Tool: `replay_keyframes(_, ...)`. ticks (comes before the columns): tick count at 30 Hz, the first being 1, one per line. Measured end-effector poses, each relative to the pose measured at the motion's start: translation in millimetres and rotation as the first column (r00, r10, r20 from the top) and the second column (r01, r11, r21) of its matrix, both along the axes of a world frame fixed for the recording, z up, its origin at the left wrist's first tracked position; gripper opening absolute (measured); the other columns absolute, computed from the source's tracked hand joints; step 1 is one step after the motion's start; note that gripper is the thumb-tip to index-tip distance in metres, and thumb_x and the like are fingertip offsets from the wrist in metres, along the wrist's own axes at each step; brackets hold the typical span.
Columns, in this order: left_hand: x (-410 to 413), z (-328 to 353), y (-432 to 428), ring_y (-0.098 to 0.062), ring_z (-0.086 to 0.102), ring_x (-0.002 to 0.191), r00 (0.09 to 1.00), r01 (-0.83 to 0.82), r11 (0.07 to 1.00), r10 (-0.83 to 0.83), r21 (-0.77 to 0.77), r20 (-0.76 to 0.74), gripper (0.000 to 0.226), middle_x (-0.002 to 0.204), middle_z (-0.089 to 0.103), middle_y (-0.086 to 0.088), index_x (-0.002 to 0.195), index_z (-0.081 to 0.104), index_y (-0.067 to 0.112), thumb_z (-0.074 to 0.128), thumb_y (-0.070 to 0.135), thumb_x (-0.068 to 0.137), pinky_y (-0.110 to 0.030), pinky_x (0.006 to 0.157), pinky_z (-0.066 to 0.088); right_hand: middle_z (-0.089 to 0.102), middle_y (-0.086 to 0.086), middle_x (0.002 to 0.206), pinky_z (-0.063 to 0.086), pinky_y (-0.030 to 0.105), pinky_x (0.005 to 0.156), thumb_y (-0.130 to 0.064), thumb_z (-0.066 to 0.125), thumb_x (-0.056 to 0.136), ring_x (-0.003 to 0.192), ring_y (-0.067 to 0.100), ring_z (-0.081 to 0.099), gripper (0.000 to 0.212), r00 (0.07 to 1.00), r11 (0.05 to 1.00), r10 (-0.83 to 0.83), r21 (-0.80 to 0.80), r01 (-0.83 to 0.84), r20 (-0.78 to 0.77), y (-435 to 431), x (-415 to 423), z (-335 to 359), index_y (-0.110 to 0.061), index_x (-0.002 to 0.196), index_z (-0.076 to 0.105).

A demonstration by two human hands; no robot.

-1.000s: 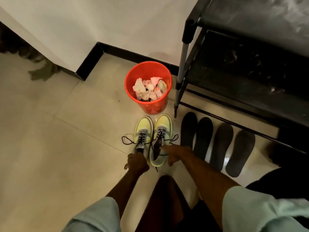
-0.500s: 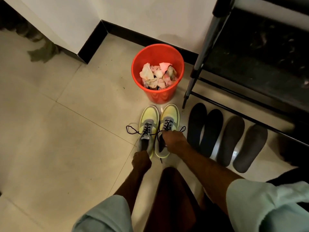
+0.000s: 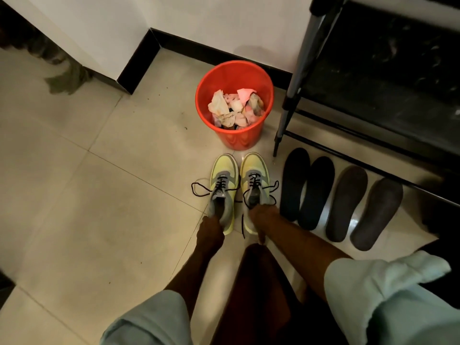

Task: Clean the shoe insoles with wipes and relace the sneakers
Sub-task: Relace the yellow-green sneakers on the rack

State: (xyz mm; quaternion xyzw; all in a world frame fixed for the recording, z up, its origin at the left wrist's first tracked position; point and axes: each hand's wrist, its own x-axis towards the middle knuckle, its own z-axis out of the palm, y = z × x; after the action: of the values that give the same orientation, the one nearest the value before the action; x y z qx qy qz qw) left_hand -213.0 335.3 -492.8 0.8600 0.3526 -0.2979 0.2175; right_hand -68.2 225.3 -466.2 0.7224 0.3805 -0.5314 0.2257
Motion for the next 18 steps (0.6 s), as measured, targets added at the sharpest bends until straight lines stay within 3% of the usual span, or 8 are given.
replay_keyframes(2, 9.6, 10.9, 3.6, -0.032, 0.056, 0.112, 0.999, 0.035, 0.998, -0.034, -0.044, 0.026, 0.04, 0.127, 0.056, -0.018, 0.13, 0.053, 0.003, 0.06, 0.026, 0.098, -0.03, 0.081, 0.041, 0.051, 0.018, 0.145, 0.043, 0.053, 0.11, -0.027, 0.08, 0.084, 0.134, 0.039, 0.049, 0.072, 0.955, 0.955, -0.292, 0.077, 0.288, 0.049, -4.0, 11.6, 13.6, -0.008, 0.144, 0.045)
replay_keyframes(4, 20.6, 24.0, 6.7, -0.032, 0.059, 0.109, 0.998, 0.017, 0.996, -0.012, -0.087, 0.06, 0.043, 0.119, 0.063, -0.016, 0.121, 0.06, 0.003, 0.072, 0.031, 0.09, -0.029, 0.077, 0.038, 0.054, 0.015, 0.143, 0.045, 0.049, 0.108, -0.027, 0.079, 0.085, 0.131, 0.035, 0.053, 0.064, 0.935, 0.926, -0.352, 0.162, 0.341, 0.048, -13.0, 21.2, 21.8, -0.01, 0.14, 0.049)
replay_keyframes(7, 32.7, 47.9, 9.8, -0.032, 0.063, 0.103, 0.996, -0.038, 0.99, 0.049, -0.137, 0.076, 0.048, 0.108, 0.067, -0.013, 0.109, 0.065, 0.005, 0.084, 0.036, 0.078, -0.027, 0.071, 0.035, 0.053, 0.014, 0.143, 0.048, 0.04, 0.105, -0.031, 0.081, 0.083, 0.13, 0.032, 0.054, 0.073, 0.913, 0.872, -0.408, 0.296, 0.391, -0.005, -20.2, 31.0, 42.0, -0.008, 0.143, 0.046)
replay_keyframes(10, 42.1, 78.1, 14.6, -0.029, 0.062, 0.109, 0.987, -0.072, 0.984, 0.094, -0.16, 0.134, 0.056, 0.113, 0.067, -0.011, 0.113, 0.066, 0.005, 0.089, 0.038, 0.073, -0.025, 0.074, 0.035, 0.05, 0.015, 0.146, 0.046, 0.039, 0.105, -0.037, 0.089, 0.073, 0.132, 0.032, 0.051, 0.093, 0.907, 0.825, -0.422, 0.406, 0.392, -0.019, -22.0, 41.2, 76.8, -0.008, 0.148, 0.042)
replay_keyframes(14, 47.3, 139.9, 25.6, -0.025, 0.066, 0.107, 0.974, -0.08, 0.977, 0.119, -0.195, 0.194, 0.071, 0.119, 0.068, -0.006, 0.121, 0.068, 0.016, 0.093, 0.046, 0.061, -0.031, 0.086, 0.053, 0.052, 0.012, 0.144, 0.046, 0.035, 0.101, -0.043, 0.093, 0.066, 0.13, 0.031, 0.051, 0.095, 0.898, 0.791, -0.439, 0.466, 0.395, -0.016, -26.2, 46.9, 127.8, -0.01, 0.143, 0.049)
replay_keyframes(16, 47.9, 177.7, 32.4, -0.024, 0.07, 0.098, 0.975, -0.056, 0.969, 0.105, -0.239, 0.195, 0.07, 0.111, 0.072, -0.007, 0.114, 0.072, 0.017, 0.094, 0.046, 0.054, -0.041, 0.084, 0.06, 0.054, 0.011, 0.142, 0.047, 0.035, 0.098, -0.042, 0.093, 0.067, 0.128, 0.029, 0.053, 0.09, 0.903, 0.792, -0.429, 0.473, 0.386, -0.018, -31.1, 43.9, 156.8, -0.012, 0.142, 0.051)
replay_keyframes(18, 50.7, 214.3, 39.7, -0.025, 0.073, 0.09, 0.985, 0.006, 0.972, 0.034, -0.234, 0.166, 0.057, 0.102, 0.074, -0.008, 0.107, 0.074, 0.014, 0.096, 0.039, 0.06, -0.043, 0.077, 0.062, 0.058, 0.008, 0.138, 0.049, 0.035, 0.095, -0.038, 0.092, 0.069, 0.123, 0.027, 0.056, 0.081, 0.904, 0.776, -0.426, 0.5, 0.384, -0.033, -34.9, 39.4, 183.5, -0.015, 0.137, 0.055)
